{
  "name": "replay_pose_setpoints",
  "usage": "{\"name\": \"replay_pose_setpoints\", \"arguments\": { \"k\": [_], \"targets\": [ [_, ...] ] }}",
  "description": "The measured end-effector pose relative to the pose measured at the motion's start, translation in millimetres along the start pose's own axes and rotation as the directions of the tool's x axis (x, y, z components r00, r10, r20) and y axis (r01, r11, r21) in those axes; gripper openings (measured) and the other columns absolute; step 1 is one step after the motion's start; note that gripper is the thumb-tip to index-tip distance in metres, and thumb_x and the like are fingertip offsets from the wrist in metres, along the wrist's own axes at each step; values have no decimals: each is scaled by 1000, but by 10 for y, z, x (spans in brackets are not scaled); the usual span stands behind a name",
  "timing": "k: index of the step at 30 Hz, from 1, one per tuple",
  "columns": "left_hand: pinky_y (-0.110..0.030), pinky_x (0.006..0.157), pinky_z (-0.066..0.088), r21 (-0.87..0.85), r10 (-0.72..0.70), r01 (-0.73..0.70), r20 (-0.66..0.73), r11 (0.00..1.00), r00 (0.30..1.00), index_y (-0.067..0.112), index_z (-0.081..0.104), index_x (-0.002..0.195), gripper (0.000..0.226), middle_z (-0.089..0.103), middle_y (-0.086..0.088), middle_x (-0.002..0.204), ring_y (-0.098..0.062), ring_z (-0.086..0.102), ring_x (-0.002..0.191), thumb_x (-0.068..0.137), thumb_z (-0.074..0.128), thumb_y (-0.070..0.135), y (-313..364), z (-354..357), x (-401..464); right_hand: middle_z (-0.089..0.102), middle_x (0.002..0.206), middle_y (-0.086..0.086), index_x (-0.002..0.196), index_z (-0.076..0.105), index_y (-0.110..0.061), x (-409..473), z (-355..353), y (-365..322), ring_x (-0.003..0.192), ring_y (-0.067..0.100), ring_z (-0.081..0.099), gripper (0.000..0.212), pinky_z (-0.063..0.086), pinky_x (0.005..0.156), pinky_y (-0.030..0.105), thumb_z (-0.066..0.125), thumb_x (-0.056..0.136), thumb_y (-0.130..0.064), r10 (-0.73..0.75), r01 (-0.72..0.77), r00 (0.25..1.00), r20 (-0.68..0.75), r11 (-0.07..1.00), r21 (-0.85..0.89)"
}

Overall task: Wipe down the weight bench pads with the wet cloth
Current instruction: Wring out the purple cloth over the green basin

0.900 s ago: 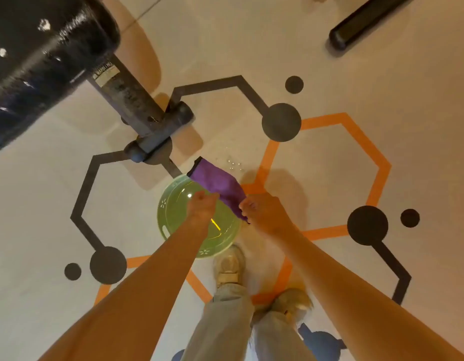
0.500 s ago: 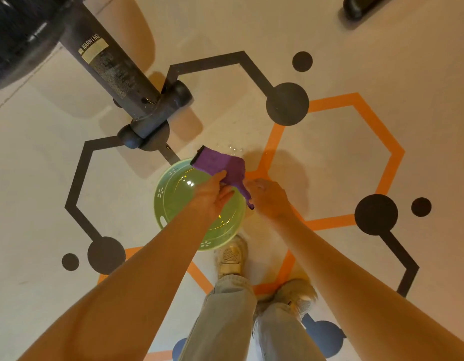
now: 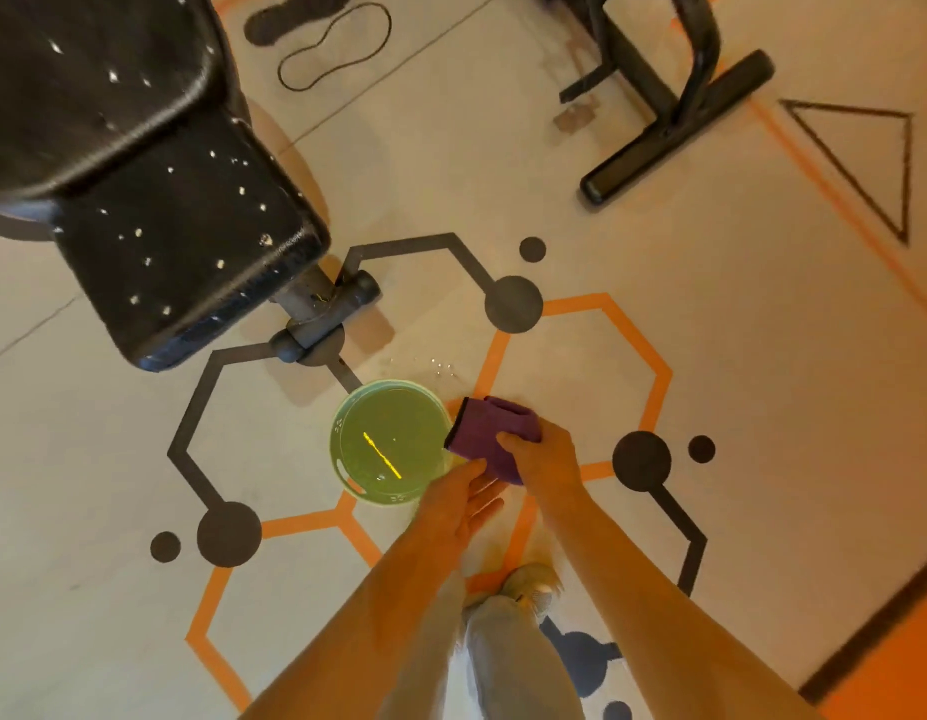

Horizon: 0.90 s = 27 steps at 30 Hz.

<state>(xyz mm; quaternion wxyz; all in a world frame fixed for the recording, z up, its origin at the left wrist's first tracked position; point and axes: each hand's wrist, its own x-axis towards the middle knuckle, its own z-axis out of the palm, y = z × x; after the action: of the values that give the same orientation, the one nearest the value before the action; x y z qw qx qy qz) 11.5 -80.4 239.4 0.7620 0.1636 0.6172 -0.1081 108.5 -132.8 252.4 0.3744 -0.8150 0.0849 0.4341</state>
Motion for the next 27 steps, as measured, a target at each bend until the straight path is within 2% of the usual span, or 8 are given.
{"name": "replay_pose_setpoints", "arguments": {
  "k": [4, 9, 11, 17, 20, 22, 24, 27],
  "targets": [
    [-28, 77, 47, 166, 5, -8, 16, 986, 1000, 12, 61, 105, 15, 66, -2, 96, -15, 62, 88, 102, 47, 14, 90, 51, -820, 66, 109, 21, 116, 64, -7, -653, -541, -377, 101, 39, 61, 33, 51, 86, 43, 60, 84, 0, -11, 1, 997, -77, 992, -129],
    [-25, 73, 44, 339, 112, -121, 45, 933, 993, 11, 60, 104, 14, 63, -2, 91, -14, 59, 82, 101, 47, 14, 321, 62, -1719, 67, 105, 16, 113, 67, -12, -1366, -1296, -689, 89, 31, 60, 33, 48, 73, 34, 53, 86, 1, -130, 98, 989, -71, 936, -339],
    [-24, 70, 45, 423, 169, -160, 17, 892, 986, 12, 62, 101, 12, 64, -2, 88, -13, 59, 78, 100, 51, 15, 408, 54, -1963, 67, 106, 20, 109, 68, -15, -1543, -1558, -684, 94, 37, 63, 30, 53, 81, 40, 53, 87, -1, -122, 78, 988, -96, 924, -373],
    [-22, 62, 43, 601, 299, -229, -17, 766, 954, 14, 58, 85, 13, 64, -6, 86, -13, 58, 72, 98, 57, 14, 554, 33, -2244, 67, 107, 22, 113, 65, -5, -1700, -2217, -499, 94, 38, 61, 28, 41, 69, 29, 50, 89, -1, -53, -19, 989, -140, 881, -472],
    [-25, 64, 45, 621, 322, -199, -91, 758, 942, 15, 65, 87, 17, 68, -10, 94, -18, 63, 78, 84, 70, 31, 524, -139, -2084, 67, 104, 18, 117, 62, -6, -1491, -2564, -395, 90, 35, 62, 31, 52, 80, 40, 54, 87, -11, 54, -113, 990, -133, 867, -486],
    [-32, 67, 48, 594, 336, -171, -179, 786, 925, 12, 67, 80, 36, 68, -12, 84, -24, 61, 74, 60, 71, 42, 443, -274, -1899, 65, 113, 15, 117, 60, -9, -1286, -2798, -557, 106, 33, 60, 31, 46, 94, 36, 57, 86, -14, 87, -108, 994, -66, 837, -537],
    [-30, 59, 45, 516, 332, -163, -254, 841, 909, 3, 63, 78, 32, 62, -14, 75, -24, 54, 67, 63, 74, 28, 415, -232, -1935, 61, 123, 16, 117, 63, -9, -1079, -2987, -818, 117, 31, 55, 28, 38, 100, 31, 56, 90, -10, 100, -98, 995, -25, 835, -541],
    [-20, 49, 32, 427, 314, -151, -342, 892, 886, 1, 57, 77, 15, 53, -10, 71, -19, 44, 62, 73, 71, 4, 465, 144, -2329, 69, 99, 17, 110, 68, -5, -719, -3171, -1229, 88, 31, 65, 27, 53, 83, 37, 59, 88, -17, 65, -59, 998, -8, 852, -521]
  ]
}}
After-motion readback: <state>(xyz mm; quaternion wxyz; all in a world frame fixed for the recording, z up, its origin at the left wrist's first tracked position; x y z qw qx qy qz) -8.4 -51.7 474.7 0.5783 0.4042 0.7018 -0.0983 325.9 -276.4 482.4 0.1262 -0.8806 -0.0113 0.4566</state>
